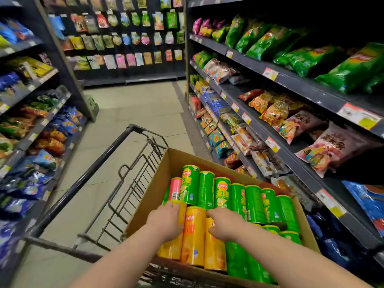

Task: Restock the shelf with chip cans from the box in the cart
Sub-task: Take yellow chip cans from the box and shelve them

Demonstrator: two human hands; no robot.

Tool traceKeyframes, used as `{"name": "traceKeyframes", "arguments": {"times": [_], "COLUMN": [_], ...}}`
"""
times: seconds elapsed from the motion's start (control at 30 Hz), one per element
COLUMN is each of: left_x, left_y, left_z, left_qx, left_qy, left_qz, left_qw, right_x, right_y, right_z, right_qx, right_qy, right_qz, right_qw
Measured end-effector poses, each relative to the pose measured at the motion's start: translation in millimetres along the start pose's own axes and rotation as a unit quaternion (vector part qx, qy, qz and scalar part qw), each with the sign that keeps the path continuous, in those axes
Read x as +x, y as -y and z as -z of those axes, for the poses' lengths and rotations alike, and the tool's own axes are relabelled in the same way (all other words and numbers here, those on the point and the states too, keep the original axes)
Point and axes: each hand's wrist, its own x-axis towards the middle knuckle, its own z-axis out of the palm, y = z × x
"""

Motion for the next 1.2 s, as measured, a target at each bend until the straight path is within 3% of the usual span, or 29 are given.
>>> {"name": "traceKeyframes", "arguments": {"times": [0.23,0.5,0.67,1.03,1.2], "left_x": [21.7,28.4,24.8,21.2,16.0], "left_y": [5.6,7.0,6.9,10.1,16.3], "left_z": [-22.8,-45.0,-49.3,-47.5,-39.5], "left_qx": [-0.109,-0.282,-0.294,-0.380,-0.478], "left_qy": [0.049,0.072,0.065,0.048,0.051], "left_qz": [0.139,0.272,0.284,0.256,0.207], "left_qw": [0.983,0.917,0.910,0.888,0.852], "right_x": [48.5,74.2,75.4,61.0,45.2], "right_y": [-11.2,-11.7,-6.3,-1.1,3.3], "right_z": [-12.9,-24.8,-31.4,-25.4,-32.4], "right_qx": [0.041,0.108,0.214,0.318,0.400], "right_qy": [0.023,0.036,0.007,-0.068,-0.106], "right_qz": [0.007,0.001,-0.027,-0.091,-0.102], "right_qw": [0.999,0.993,0.976,0.941,0.904]}}
